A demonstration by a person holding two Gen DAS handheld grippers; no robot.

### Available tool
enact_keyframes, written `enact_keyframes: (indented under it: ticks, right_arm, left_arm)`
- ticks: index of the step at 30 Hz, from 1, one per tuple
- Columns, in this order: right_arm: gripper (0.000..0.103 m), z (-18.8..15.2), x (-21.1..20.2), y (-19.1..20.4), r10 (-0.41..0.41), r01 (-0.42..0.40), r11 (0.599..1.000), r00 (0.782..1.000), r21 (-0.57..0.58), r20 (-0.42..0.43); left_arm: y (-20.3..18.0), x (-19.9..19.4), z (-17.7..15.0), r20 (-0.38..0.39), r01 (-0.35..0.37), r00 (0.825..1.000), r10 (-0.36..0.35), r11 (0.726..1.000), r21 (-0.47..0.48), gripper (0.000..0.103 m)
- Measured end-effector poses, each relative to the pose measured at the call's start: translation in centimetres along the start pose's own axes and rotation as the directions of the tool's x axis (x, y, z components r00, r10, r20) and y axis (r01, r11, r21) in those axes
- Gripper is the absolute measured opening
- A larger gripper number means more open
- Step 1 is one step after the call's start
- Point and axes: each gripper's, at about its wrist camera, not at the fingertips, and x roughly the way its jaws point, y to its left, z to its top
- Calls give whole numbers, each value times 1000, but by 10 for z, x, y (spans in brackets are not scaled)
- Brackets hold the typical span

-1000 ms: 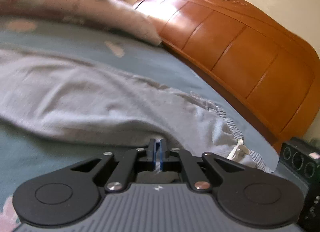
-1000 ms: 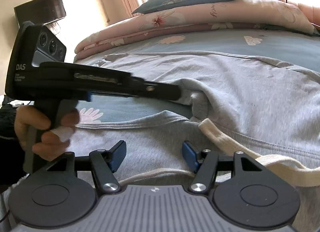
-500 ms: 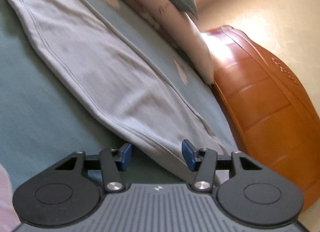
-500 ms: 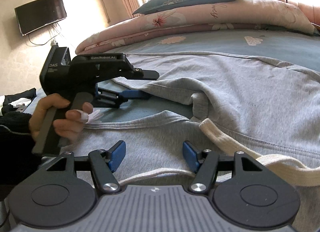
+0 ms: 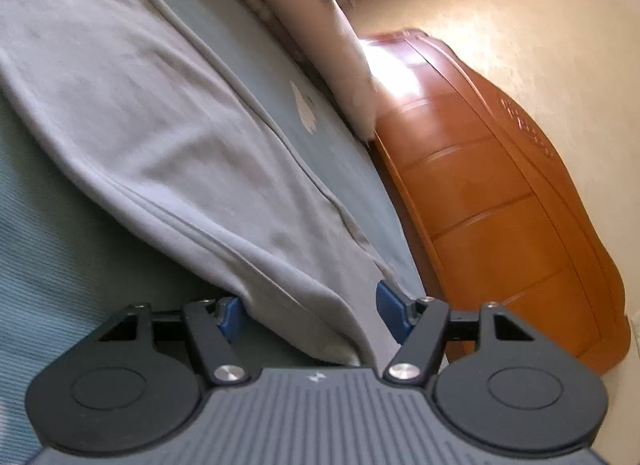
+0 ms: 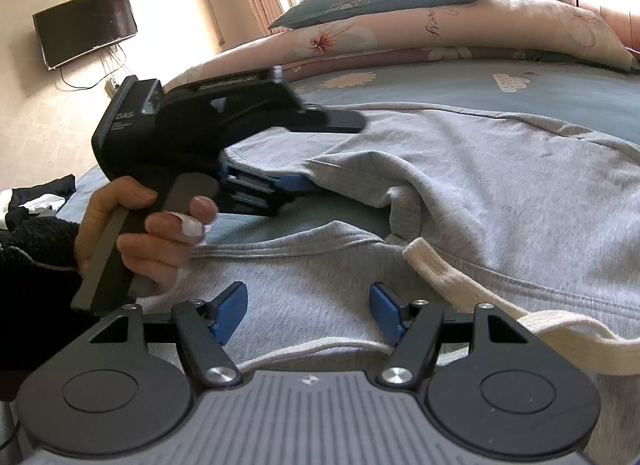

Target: Fold clothes

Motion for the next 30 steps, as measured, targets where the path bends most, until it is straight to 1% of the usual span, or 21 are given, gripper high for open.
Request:
enact_keyframes:
  ticks: [3, 6, 12, 16, 18, 19, 21, 22, 24, 26, 28, 29, 30]
  right_arm:
    - [73, 0, -1, -1, 6, -6, 1000, 1000, 6, 2]
    - [73, 0, -1, -2, 10, -10, 1000, 1000, 11, 4]
    - [73, 0, 0, 0, 7, -7, 1000, 1000, 8, 3]
    - [73, 0, 0, 2, 3, -3, 1000, 1000, 2, 2]
    - [73, 0, 0, 2, -1, 1, 1000, 1000, -2, 1]
    - [73, 0, 0, 2, -1, 1, 1000, 1000, -1, 2]
    - [72, 1, -1, 1, -3, 3, 1000, 1000, 0, 2]
    - [70, 2, -2, 2, -14, 14, 1000, 1000, 0, 6]
    - [54, 5, -7, 3, -13, 13, 1000, 1000, 0, 23]
    - [46, 10, -12, 2, -8, 7, 1000, 999, 14, 51]
    - [45, 17, -13, 1, -18, 16, 999, 997, 28, 78]
    - [45, 21, -11, 0, -26, 23, 999, 996, 33, 80]
    - [45, 25, -5, 0, -35, 33, 999, 997, 39, 65]
  left_arm:
    - [-13, 7, -7, -44, 58, 997, -57, 998, 25, 66]
    - [-27, 4, -10, -15, 69, 998, -68, 994, 88, 65]
    - [-36, -9, 0, 24, 113, 993, -116, 988, 105, 64]
    - [-36, 10, -11, -73, 78, 995, -69, 988, 132, 64]
    - [-40, 13, -17, -92, 54, 995, -38, 983, 177, 46]
    - [-42, 14, -19, -95, 37, 995, -18, 979, 201, 26]
    - [-46, 14, -24, -99, 5, 995, 20, 969, 247, 11]
    - [-45, 12, -24, -96, -8, 995, 33, 968, 251, 7]
    - [-42, 8, -19, -99, -5, 995, 29, 972, 235, 6]
    - [-42, 6, -14, -96, -10, 995, 33, 973, 230, 6]
    - [-43, 4, -12, -91, -18, 995, 40, 973, 232, 6]
    - [-43, 2, -12, -93, -16, 995, 38, 974, 227, 6]
    - [-43, 1, -12, -94, -14, 995, 35, 975, 223, 6]
